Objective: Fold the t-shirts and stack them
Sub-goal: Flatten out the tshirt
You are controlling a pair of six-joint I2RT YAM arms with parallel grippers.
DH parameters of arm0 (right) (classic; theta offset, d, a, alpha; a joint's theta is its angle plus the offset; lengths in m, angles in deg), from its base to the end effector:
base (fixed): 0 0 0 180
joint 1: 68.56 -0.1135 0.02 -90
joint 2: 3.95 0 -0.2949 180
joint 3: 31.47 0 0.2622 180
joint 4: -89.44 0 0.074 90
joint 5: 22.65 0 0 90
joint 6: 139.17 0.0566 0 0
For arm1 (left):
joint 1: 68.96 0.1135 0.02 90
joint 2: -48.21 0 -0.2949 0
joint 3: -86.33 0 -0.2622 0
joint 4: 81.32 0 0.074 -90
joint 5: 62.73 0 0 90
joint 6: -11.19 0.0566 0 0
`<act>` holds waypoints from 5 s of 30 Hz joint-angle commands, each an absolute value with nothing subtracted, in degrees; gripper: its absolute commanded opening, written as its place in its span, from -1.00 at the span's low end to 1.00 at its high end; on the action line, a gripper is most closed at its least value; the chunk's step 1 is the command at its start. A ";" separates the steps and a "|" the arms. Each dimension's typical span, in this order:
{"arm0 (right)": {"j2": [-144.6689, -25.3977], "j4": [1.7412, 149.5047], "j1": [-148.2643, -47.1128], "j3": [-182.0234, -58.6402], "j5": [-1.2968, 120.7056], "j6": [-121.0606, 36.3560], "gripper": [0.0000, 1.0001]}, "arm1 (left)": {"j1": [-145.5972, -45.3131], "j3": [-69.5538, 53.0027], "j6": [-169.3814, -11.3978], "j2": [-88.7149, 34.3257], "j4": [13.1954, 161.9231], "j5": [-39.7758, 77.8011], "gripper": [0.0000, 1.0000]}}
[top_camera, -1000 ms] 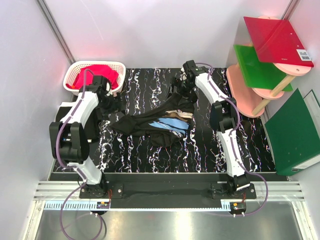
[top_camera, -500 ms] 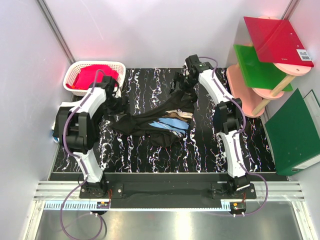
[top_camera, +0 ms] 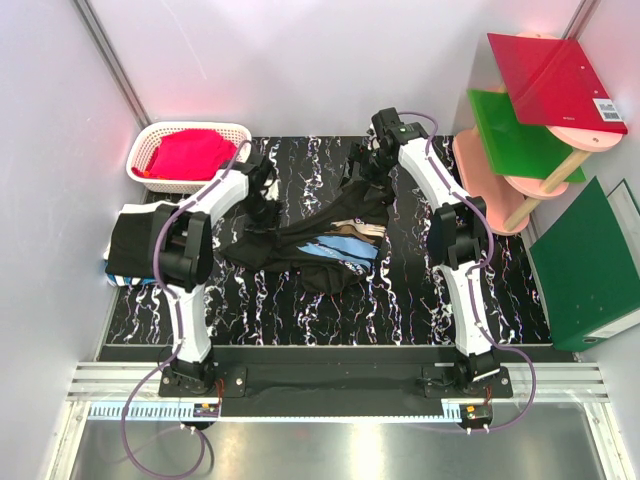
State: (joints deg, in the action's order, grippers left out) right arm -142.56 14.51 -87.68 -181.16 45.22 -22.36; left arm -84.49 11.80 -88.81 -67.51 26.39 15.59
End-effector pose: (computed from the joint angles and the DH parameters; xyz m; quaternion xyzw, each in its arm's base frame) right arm 0.5167 0.2017 0.2454 0.0208 0.9567 0.2588 0.1315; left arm 0.4043 -0.1242 0.2042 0.0545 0.9912 -0.1133 0.0407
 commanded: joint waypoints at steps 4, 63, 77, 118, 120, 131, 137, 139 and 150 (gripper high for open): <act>-144.66 14.26 -87.55 -183.21 48.71 -22.54 0.90 | -82.84 15.27 -91.20 -69.21 23.67 21.56 -1.00; -121.13 17.83 -81.75 -184.66 75.26 -32.73 -1.00 | -74.41 22.31 -101.75 -42.00 37.89 29.38 -1.00; -99.07 30.95 -81.57 -173.12 64.71 -32.21 -1.00 | -72.56 30.14 -102.45 -32.94 38.43 24.90 -1.00; -125.49 51.35 -80.95 -146.87 52.50 -32.82 -1.00 | -75.02 41.71 -98.85 -76.58 39.05 9.42 -1.00; -130.48 50.38 -80.87 -151.99 51.35 -32.38 -1.00 | -74.85 44.78 -99.46 -77.38 38.88 11.97 -1.00; -139.56 46.95 -80.87 -175.56 62.84 -27.46 -0.71 | -73.61 53.94 -104.21 -78.44 46.25 10.08 -1.00; -135.90 42.03 -80.87 -173.21 66.37 -27.19 0.83 | -74.40 41.15 -101.76 -71.08 47.05 6.89 0.98; -132.47 42.29 -80.87 -168.48 68.39 -27.37 0.99 | -75.11 37.00 -100.00 -65.19 47.05 5.40 0.98; -112.86 41.86 -80.08 -146.58 67.53 -24.66 0.99 | -93.90 10.17 -93.67 -56.88 46.44 -3.13 0.91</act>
